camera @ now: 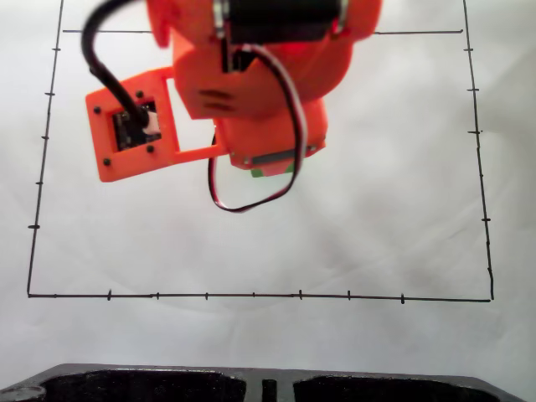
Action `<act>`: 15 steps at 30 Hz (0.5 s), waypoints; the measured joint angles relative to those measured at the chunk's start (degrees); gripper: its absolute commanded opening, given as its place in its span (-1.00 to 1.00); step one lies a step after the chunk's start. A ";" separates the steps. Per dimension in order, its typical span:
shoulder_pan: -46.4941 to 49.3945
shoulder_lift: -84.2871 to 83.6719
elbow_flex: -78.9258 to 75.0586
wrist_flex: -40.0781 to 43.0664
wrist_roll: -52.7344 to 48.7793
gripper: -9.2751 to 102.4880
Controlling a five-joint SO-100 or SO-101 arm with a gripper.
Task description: Grasp the colored block, Place it on the black dot, and then return the arm to the default position.
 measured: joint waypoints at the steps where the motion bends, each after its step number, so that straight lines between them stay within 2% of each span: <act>1: 0.00 -0.35 0.26 -0.18 -0.09 -0.70; 10: 0.18 -2.72 0.62 -2.72 -1.41 -0.68; 15: 0.18 -3.52 0.79 -3.43 -1.67 -0.54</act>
